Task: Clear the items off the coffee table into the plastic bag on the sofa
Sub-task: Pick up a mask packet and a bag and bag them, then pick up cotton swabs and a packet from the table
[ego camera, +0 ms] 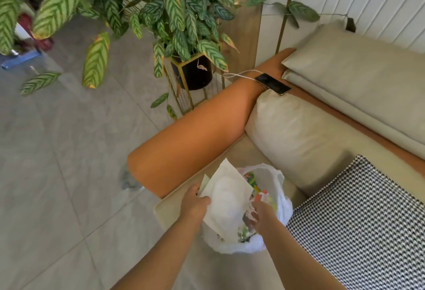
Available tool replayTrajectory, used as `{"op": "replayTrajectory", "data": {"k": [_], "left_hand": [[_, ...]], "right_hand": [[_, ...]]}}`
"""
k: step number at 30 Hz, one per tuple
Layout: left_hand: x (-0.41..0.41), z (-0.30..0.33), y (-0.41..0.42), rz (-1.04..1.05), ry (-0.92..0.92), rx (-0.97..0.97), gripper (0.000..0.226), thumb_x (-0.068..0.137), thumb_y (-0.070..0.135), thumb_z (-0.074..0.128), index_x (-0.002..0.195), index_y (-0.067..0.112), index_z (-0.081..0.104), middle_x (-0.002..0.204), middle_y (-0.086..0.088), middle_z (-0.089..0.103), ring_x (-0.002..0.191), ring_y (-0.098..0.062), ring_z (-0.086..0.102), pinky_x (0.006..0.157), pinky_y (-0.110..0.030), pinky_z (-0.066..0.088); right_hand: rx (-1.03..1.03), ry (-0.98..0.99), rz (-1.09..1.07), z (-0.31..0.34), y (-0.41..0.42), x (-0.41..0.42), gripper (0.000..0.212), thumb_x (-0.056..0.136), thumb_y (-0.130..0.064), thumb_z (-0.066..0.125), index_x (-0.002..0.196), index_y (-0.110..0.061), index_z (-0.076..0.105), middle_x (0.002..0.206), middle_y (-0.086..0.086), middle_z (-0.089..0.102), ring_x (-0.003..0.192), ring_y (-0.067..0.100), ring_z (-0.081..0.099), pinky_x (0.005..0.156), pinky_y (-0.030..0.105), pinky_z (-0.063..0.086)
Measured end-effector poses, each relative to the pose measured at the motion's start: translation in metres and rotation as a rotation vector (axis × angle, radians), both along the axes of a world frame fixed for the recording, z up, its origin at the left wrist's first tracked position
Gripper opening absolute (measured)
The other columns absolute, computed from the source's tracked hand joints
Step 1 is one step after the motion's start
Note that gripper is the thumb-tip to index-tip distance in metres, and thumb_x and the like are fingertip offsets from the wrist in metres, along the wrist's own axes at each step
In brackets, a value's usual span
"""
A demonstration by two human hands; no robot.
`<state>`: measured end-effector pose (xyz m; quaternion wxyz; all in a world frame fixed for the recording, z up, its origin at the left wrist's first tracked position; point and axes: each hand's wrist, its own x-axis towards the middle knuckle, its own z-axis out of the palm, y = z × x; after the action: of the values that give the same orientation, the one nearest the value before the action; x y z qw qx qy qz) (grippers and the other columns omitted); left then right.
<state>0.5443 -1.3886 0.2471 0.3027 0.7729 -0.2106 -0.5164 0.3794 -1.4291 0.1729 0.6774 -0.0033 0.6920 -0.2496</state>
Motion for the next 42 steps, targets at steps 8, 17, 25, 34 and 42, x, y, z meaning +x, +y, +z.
{"op": "replayTrajectory", "data": {"k": [8,17,25,34,42], "left_hand": [[-0.042,-0.009,-0.022,-0.324,-0.310,0.118,0.054,0.089,0.009,0.045,0.141,0.021,0.038,0.136,-0.004,0.051,0.114,-0.026,0.057,0.092,-0.034,0.050],[-0.077,-0.037,-0.040,-0.389,-0.257,0.176,0.051,0.092,0.005,0.043,0.141,0.016,0.038,0.138,-0.008,0.050,0.124,-0.028,0.050,0.101,-0.034,0.043],[-0.052,-0.036,-0.012,-0.418,-0.292,0.145,0.056,0.092,0.014,0.051,0.145,0.020,0.033,0.141,-0.006,0.046,0.125,-0.026,0.049,0.103,-0.035,0.043],[-0.037,-0.010,0.076,-0.421,-0.252,0.093,0.034,0.093,0.021,0.051,0.127,0.023,0.056,0.122,-0.003,0.060,0.109,-0.020,0.059,0.094,-0.029,0.049],[0.007,-0.006,0.195,-0.188,-0.309,0.193,0.037,0.091,0.032,0.051,0.127,0.026,0.055,0.127,-0.001,0.058,0.112,-0.019,0.058,0.096,-0.026,0.046]], "right_hand": [[-0.058,0.039,0.084,0.007,0.006,-0.033,0.033,0.096,-0.006,0.045,0.129,-0.005,0.046,0.125,0.017,0.051,0.118,0.031,0.049,0.094,0.043,0.041],[-0.284,0.149,0.502,-0.005,0.012,-0.034,0.041,0.097,-0.004,0.038,0.137,-0.013,0.044,0.141,0.011,0.043,0.124,0.027,0.043,0.105,0.040,0.035],[-0.289,0.169,0.677,-0.006,0.022,-0.021,0.045,0.093,-0.003,0.048,0.137,-0.014,0.045,0.140,0.008,0.043,0.104,0.018,0.044,0.086,0.028,0.041],[-0.364,0.323,1.176,0.020,0.056,0.018,0.038,0.092,-0.008,0.054,0.129,-0.004,0.051,0.132,0.014,0.053,0.121,0.027,0.050,0.091,0.025,0.038],[-0.519,0.428,1.574,0.038,0.117,0.070,0.039,0.091,-0.020,0.053,0.128,-0.008,0.046,0.111,0.009,0.057,0.081,0.017,0.049,0.055,0.022,0.038]]}}
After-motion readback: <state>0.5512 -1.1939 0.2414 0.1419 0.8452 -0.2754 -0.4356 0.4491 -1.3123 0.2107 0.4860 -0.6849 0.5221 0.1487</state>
